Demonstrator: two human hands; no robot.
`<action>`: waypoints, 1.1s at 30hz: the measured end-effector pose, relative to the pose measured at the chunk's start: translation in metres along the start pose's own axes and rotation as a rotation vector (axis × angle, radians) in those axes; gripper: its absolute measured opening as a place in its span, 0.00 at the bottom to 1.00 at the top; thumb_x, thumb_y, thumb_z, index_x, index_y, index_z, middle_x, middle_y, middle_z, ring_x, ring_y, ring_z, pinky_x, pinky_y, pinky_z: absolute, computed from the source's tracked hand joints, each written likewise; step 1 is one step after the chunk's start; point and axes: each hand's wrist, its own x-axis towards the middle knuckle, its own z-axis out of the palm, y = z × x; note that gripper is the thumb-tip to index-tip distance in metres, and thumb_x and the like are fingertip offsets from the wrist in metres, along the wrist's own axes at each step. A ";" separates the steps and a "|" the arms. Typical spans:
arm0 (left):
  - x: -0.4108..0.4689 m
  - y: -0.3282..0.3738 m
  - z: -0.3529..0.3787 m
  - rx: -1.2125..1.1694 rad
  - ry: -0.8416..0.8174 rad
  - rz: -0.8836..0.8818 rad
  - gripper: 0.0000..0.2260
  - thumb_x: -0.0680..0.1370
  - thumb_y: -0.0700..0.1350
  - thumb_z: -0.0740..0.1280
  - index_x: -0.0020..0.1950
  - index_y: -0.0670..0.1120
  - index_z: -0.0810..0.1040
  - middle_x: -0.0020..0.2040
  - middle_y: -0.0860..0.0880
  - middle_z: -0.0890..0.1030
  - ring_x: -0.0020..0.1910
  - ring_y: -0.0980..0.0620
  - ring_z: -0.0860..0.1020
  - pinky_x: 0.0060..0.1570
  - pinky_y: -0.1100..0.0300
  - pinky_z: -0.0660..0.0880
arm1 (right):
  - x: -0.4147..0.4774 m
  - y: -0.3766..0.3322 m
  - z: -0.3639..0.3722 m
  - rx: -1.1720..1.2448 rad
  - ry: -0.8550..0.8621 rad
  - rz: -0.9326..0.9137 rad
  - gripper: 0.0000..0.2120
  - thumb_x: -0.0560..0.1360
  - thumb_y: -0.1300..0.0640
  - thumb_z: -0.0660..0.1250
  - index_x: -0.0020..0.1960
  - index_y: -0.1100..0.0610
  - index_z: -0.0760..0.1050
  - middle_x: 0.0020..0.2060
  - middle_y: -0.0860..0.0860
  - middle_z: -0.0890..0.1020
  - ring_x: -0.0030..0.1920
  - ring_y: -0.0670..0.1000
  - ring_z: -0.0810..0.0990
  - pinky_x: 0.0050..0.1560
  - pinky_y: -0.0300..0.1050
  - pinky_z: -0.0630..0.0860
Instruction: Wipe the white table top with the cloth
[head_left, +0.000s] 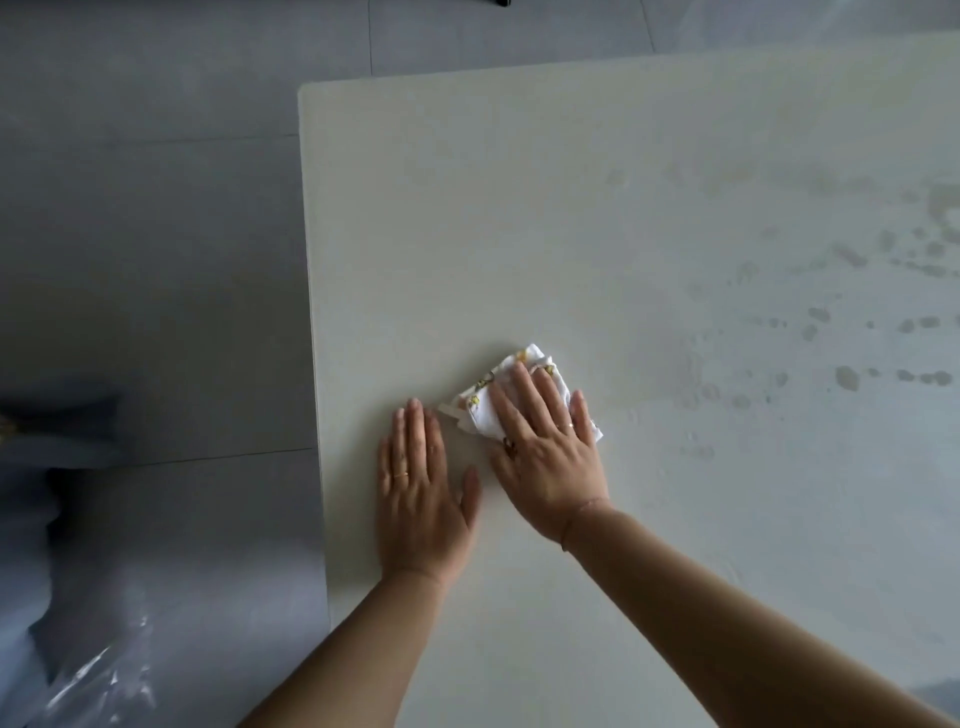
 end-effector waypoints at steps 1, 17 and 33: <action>0.001 0.000 0.001 0.006 -0.005 -0.003 0.31 0.79 0.56 0.48 0.75 0.37 0.58 0.76 0.39 0.58 0.75 0.43 0.57 0.72 0.47 0.54 | 0.006 -0.001 -0.002 -0.017 0.014 0.027 0.30 0.76 0.39 0.50 0.76 0.46 0.53 0.77 0.47 0.48 0.76 0.51 0.42 0.74 0.57 0.37; -0.001 0.000 -0.004 -0.040 -0.005 0.015 0.30 0.76 0.52 0.51 0.74 0.36 0.58 0.75 0.38 0.58 0.75 0.40 0.57 0.73 0.45 0.55 | -0.009 0.006 0.010 0.044 0.159 0.400 0.30 0.77 0.44 0.54 0.76 0.48 0.52 0.77 0.53 0.50 0.77 0.55 0.43 0.73 0.56 0.39; -0.003 0.001 -0.008 -0.055 -0.004 0.004 0.33 0.74 0.52 0.42 0.76 0.37 0.52 0.77 0.39 0.52 0.77 0.43 0.50 0.75 0.51 0.45 | -0.074 0.014 0.020 0.029 0.120 0.383 0.28 0.79 0.43 0.49 0.77 0.47 0.45 0.77 0.49 0.42 0.76 0.52 0.36 0.73 0.53 0.33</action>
